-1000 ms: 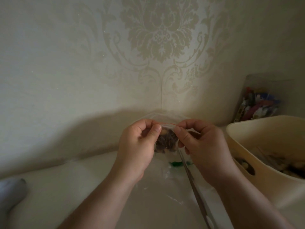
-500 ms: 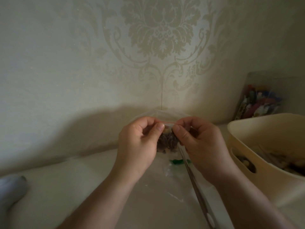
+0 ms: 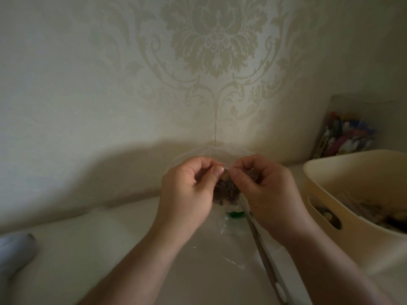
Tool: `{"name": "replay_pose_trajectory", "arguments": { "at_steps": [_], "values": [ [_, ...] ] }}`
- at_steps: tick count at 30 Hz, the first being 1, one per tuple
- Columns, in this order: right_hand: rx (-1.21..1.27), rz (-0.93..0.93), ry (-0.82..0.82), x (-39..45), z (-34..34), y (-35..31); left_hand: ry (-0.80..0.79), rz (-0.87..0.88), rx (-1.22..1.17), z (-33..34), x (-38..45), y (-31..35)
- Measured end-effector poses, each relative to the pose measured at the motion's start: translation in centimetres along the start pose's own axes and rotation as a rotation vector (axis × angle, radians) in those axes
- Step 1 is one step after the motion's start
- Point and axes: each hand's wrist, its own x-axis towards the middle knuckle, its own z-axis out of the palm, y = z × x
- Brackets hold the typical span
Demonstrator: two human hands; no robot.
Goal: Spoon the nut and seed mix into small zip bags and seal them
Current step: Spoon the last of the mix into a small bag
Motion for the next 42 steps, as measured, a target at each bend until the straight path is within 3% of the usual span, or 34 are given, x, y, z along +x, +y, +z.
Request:
{"name": "replay_pose_trajectory", "arguments": {
  "at_steps": [16,27,32,35,39,42],
  "values": [
    [0.054,0.046,-0.034,0.2,-0.6,-0.4,-0.137,0.007,-0.131,-1.1,0.5,0.3],
    [0.080,0.033,-0.085,-0.1,-0.3,-1.0,-0.135,-0.006,-0.242,-0.2,0.4,0.0],
    [-0.033,0.040,-0.013,0.2,-0.3,-1.8,-0.136,-0.048,-0.328,0.3,0.2,0.9],
    [0.107,0.081,0.043,0.0,-1.0,-3.9,-0.158,-0.088,-0.434,0.5,0.3,2.7],
    [0.318,0.196,0.119,-0.5,-2.7,-6.9,-0.363,-0.244,-0.576,0.7,-0.1,6.1],
    [0.406,0.299,0.153,-0.4,-4.4,-8.4,-0.371,-0.290,-0.617,0.7,-0.2,8.2]
  ]
}}
